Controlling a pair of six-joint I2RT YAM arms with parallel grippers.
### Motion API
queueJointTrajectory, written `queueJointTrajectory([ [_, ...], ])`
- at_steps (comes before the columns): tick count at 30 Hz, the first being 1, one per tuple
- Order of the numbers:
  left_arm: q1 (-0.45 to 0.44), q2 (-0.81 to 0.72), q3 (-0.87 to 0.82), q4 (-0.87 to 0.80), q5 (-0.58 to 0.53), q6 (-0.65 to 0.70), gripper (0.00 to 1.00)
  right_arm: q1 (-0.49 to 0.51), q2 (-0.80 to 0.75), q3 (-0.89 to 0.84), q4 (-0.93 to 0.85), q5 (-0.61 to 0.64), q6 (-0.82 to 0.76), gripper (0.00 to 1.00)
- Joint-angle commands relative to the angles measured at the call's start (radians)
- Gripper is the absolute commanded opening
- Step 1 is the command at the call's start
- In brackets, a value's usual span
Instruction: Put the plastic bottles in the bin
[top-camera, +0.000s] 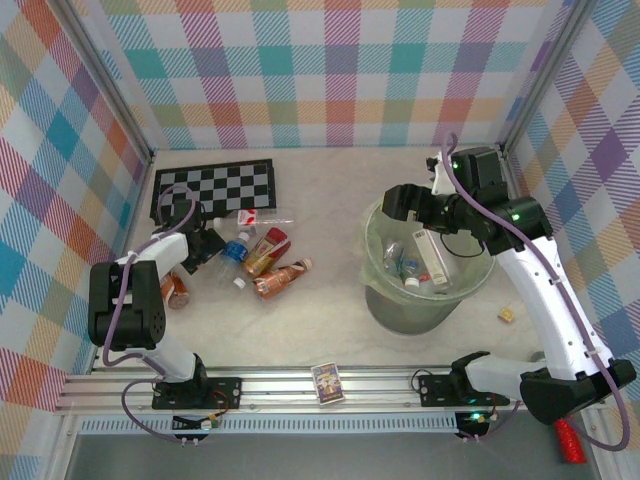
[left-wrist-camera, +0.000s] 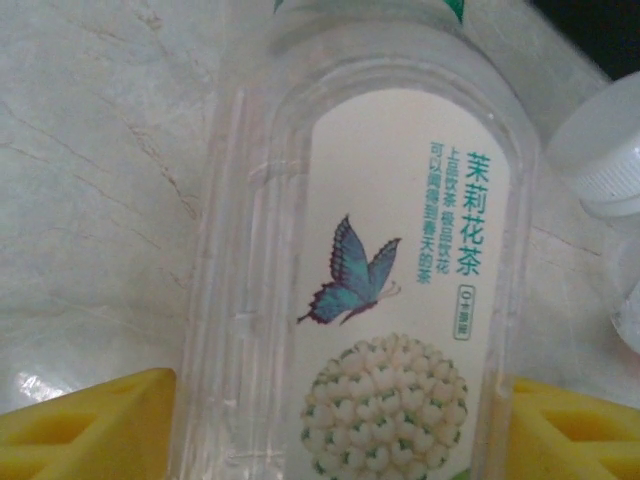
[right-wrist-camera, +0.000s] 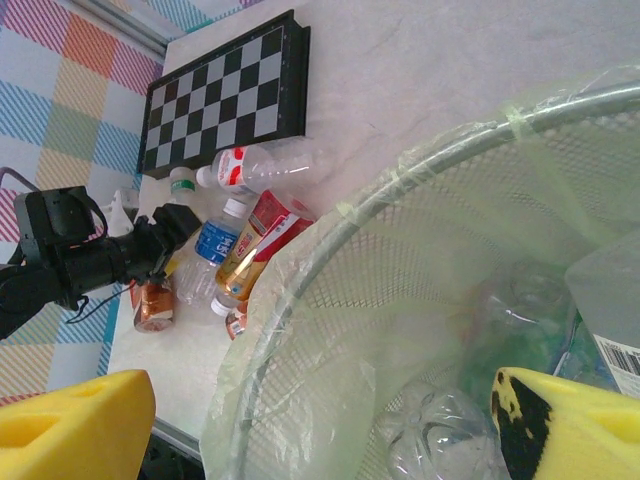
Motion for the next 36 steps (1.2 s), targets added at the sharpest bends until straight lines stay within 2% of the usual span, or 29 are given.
queueJointTrajectory([
  [1,0.016,-0.033,-0.001,-0.005,-0.031,0.008,0.66,0.006,0.008,0.007,-0.005,0.0,0.005,0.87],
  [9,0.016,-0.157,0.042,-0.087,-0.051,0.035,0.63,0.005,0.007,0.021,0.026,-0.036,0.011,0.87],
  [12,0.015,-0.217,0.067,-0.121,-0.026,0.037,0.6,0.006,0.009,0.024,0.045,-0.061,0.018,0.86],
  [15,-0.009,-0.292,0.085,-0.112,0.07,0.04,0.56,0.006,0.019,0.037,0.079,-0.105,0.026,0.86],
  [19,-0.103,-0.353,0.165,-0.105,0.236,0.095,0.54,0.006,0.043,0.054,0.169,-0.19,0.063,0.85],
  [23,-0.187,-0.392,0.21,0.017,0.494,0.096,0.49,0.021,0.09,0.086,0.259,-0.244,0.107,0.84],
  [27,-0.287,-0.4,0.249,0.142,0.684,0.079,0.48,0.055,0.145,0.135,0.321,-0.258,0.12,0.83],
  [32,-0.373,-0.388,0.248,0.291,0.827,0.015,0.46,0.081,0.221,0.198,0.38,-0.273,0.127,0.84],
  [36,-0.424,-0.385,0.241,0.338,0.857,0.02,0.44,0.089,0.276,0.225,0.442,-0.293,0.154,0.84],
])
